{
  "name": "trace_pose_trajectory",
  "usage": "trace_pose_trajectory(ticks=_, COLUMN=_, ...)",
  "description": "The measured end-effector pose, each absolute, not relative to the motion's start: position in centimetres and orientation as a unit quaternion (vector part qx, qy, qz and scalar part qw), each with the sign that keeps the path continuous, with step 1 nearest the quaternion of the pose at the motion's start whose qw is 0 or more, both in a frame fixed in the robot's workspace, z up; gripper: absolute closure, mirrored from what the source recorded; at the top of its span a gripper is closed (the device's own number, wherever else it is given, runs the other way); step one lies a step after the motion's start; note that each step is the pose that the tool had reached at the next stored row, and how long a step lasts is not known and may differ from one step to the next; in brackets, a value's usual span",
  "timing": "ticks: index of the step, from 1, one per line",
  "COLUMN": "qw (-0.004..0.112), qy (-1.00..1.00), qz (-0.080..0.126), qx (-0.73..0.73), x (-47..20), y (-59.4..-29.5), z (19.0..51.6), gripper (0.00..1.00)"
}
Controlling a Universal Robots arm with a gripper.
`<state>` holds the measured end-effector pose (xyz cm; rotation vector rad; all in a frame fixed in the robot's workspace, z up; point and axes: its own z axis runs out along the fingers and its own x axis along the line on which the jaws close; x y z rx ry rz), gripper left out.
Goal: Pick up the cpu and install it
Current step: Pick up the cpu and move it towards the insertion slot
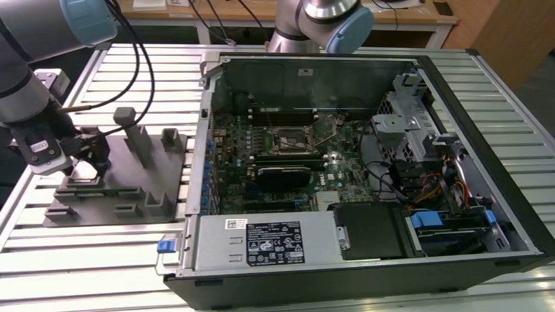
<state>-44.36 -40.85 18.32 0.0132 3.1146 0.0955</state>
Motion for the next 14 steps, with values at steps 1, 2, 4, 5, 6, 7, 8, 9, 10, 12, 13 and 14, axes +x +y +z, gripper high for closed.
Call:
trace_pose_trajectory(ticks=1, qw=0.013, qy=0.999, qz=0.031, qx=0.004, x=-44.36, y=-40.85, z=18.31, gripper=0.34)
trace_pose_trajectory(ticks=2, qw=0.013, qy=0.999, qz=0.031, qx=0.004, x=-44.35, y=-40.85, z=18.31, gripper=0.34)
trace_pose_trajectory(ticks=4, qw=0.013, qy=0.999, qz=0.031, qx=0.004, x=-44.35, y=-40.86, z=18.31, gripper=0.34)
trace_pose_trajectory(ticks=5, qw=0.013, qy=0.999, qz=0.031, qx=0.004, x=-44.36, y=-40.86, z=18.32, gripper=0.34)
trace_pose_trajectory(ticks=6, qw=0.013, qy=0.999, qz=0.031, qx=0.004, x=-44.35, y=-40.86, z=18.32, gripper=0.34)
trace_pose_trajectory(ticks=7, qw=0.013, qy=0.999, qz=0.031, qx=0.004, x=-44.36, y=-40.86, z=18.31, gripper=0.34)
trace_pose_trajectory(ticks=8, qw=0.013, qy=0.999, qz=0.031, qx=0.004, x=-44.36, y=-40.86, z=18.29, gripper=0.34)
trace_pose_trajectory(ticks=9, qw=0.013, qy=0.999, qz=0.031, qx=0.004, x=-44.36, y=-40.86, z=18.23, gripper=0.34)
trace_pose_trajectory(ticks=10, qw=0.013, qy=0.999, qz=0.031, qx=0.004, x=-44.36, y=-40.86, z=18.22, gripper=0.34)
trace_pose_trajectory(ticks=12, qw=0.013, qy=0.999, qz=0.031, qx=0.004, x=-44.36, y=-40.86, z=18.22, gripper=0.34)
trace_pose_trajectory(ticks=13, qw=0.013, qy=0.999, qz=0.031, qx=0.004, x=-44.35, y=-40.86, z=18.22, gripper=0.34)
trace_pose_trajectory(ticks=14, qw=0.013, qy=0.999, qz=0.031, qx=0.004, x=-44.35, y=-40.86, z=18.22, gripper=0.34)
